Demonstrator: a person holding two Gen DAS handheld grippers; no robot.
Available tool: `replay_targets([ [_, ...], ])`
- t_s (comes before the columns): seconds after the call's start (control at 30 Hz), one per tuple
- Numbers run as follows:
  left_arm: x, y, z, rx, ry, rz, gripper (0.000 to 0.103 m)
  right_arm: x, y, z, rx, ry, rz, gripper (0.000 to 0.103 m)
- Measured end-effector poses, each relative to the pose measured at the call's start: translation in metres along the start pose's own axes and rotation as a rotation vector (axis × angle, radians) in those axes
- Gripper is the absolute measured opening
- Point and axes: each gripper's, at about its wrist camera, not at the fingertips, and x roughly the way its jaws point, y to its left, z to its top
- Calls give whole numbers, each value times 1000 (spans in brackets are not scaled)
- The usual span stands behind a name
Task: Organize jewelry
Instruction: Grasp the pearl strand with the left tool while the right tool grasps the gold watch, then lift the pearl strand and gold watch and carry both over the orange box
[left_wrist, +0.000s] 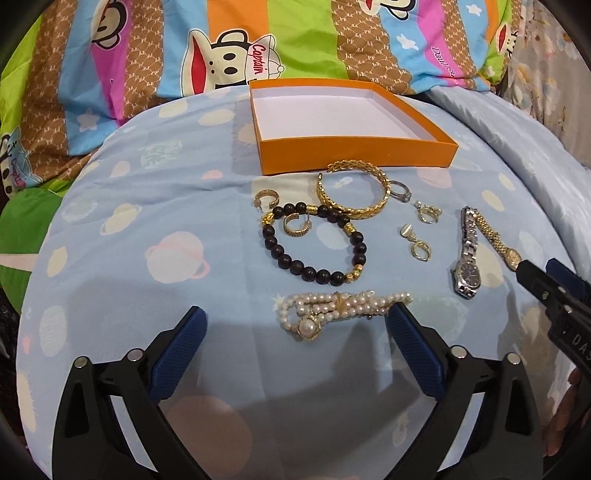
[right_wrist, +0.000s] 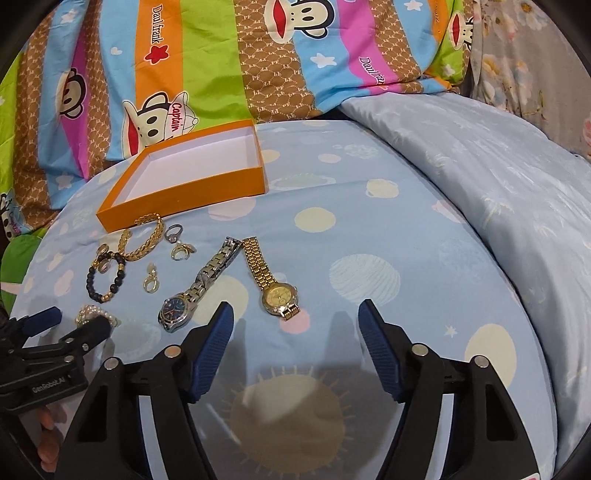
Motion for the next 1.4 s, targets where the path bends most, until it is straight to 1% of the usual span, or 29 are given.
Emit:
replay_targets([
  [0.03, 0, -1, 0, 5, -4, 8, 92, 2, 0, 1, -4, 1, 1, 65],
  [0.1, -2, 0, -1, 5, -18, 8, 80, 8, 1, 3, -13, 12, 6, 60],
  [0.13, -3, 0, -1, 5, -23, 7, 77, 12, 1, 4, -14, 22, 12, 57],
  [0.17, -4, 1, -2, 7, -29, 7, 70, 17, 1, 4, -12, 39, 21, 51],
  [0.2, -6, 2, -3, 9, -34, 5, 63, 19, 1, 5, -11, 44, 22, 48],
  [0.23, -7, 3, -4, 11, -38, 2, 60, 20, 1, 5, -12, 42, 22, 47],
  [0.27, -9, 5, -4, 11, -42, -1, 53, 20, 2, 6, -16, 39, 25, 42],
  [0.3, -10, 6, -5, 15, -47, -10, 46, 21, 3, 6, -20, 41, 25, 34],
  [0.33, -11, 6, -6, 17, -50, -16, 43, 21, 3, 6, -22, 42, 25, 30],
  [0.37, -12, 7, -6, 17, -52, -24, 35, 21, 4, 6, -25, 42, 29, 23],
  [0.4, -13, 8, -7, 17, -56, -35, 31, 21, 6, 6, -29, 42, 30, 22],
  [0.47, -14, 9, -8, 16, -59, -47, 27, 20, 8, 5, -37, 38, 24, 22],
  [0.57, -17, 11, -10, 16, -59, -78, 23, 17, 8, 4, -33, 32, 30, 21],
  [0.87, -29, 11, -24, 36, -52, -121, 23, 3, 9, -11, -10, 35, 58, 21],
  [1.0, -31, 9, -28, 44, -65, -132, 26, 0, 9, -14, -7, 36, 64, 21],
  [1.07, -30, 9, -27, 42, -70, -113, 33, -1, 9, -14, -3, 34, 66, 21],
  [1.1, -29, 9, -26, 39, -73, -113, 34, -1, 8, -14, -2, 33, 67, 21],
  [1.27, -24, 3, -21, 58, -66, -118, 34, -3, 8, -15, 0, 31, 71, 21],
  [1.33, -23, -2, -21, 81, -63, -120, 34, -5, 7, -15, 4, 26, 74, 21],
  [1.37, -23, -3, -21, 89, -65, -119, 31, -7, 7, -14, 7, 22, 76, 21],
  [1.4, -24, -5, -22, 98, -66, -126, 22, -9, 6, -13, 10, 17, 79, 21],
])
